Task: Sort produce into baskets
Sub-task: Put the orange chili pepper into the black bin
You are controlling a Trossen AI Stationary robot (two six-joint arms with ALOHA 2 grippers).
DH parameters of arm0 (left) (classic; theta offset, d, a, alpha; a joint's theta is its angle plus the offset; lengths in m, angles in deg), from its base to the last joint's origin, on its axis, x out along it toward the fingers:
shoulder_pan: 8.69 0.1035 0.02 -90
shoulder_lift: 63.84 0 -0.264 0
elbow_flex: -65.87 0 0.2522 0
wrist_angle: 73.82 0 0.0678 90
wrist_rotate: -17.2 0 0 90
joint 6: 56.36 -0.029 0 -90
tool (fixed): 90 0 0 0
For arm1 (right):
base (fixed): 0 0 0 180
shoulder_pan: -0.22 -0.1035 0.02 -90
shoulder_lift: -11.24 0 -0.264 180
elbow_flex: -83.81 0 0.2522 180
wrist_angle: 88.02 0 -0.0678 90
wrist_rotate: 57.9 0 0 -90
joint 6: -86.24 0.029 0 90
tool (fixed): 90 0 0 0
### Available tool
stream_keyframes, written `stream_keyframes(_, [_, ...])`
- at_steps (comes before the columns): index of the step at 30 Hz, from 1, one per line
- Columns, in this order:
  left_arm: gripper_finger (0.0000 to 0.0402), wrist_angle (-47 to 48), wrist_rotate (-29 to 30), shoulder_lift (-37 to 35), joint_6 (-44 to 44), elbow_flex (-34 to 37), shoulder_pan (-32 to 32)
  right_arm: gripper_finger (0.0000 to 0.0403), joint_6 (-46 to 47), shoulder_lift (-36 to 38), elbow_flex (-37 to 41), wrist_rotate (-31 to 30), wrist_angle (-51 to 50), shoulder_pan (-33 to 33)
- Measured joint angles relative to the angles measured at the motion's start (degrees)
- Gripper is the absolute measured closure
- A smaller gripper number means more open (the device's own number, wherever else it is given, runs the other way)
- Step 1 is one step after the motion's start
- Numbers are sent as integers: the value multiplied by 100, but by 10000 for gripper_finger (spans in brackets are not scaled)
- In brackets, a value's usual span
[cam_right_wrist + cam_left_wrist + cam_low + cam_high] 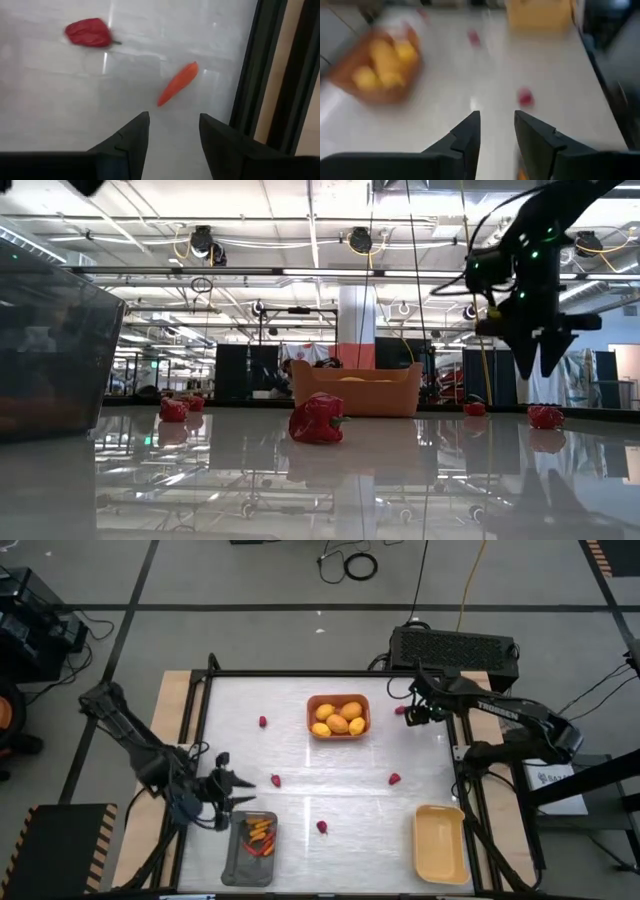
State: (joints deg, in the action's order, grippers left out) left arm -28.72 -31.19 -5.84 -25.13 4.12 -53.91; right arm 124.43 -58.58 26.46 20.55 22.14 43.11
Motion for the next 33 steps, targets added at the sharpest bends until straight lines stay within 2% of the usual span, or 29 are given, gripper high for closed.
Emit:
stream_keyframes(5, [275, -2724, 1650, -409, -956, 1192, -2, 238, 2, -507, 0, 9, 86, 365])
stream_keyframes(7, [275, -3672, 2014, -367, -1155, 1572, 1, 238, -33, -682, 19, 9, 174, 463])
stream_keyframes(10, [275, -4593, 2164, -170, -1382, 2056, 86, 238, -190, -872, 214, 266, 583, 615])
stream_keyframes(14, [275, -4833, 2069, 35, -1231, 2301, 267, 238, -456, -1075, 445, 400, 1166, 904])
stream_keyframes(18, [275, -4796, 1354, 15, -1224, 2330, 476, 241, -618, -1161, 623, 440, 1573, 1094])
stream_keyframes(22, [275, -4627, 896, -51, -1229, 2330, 710, 258, -658, -1246, 742, 468, 1792, 1139])
stream_keyframes(28, [275, -4490, 358, -199, -1674, 2330, 930, 318, -934, -1219, 775, 489, 1841, 1135])
stream_keyframes(33, [275, -3806, 425, -1004, -1974, 2330, 982, 385, -1096, -908, 806, 472, 1818, 1135])
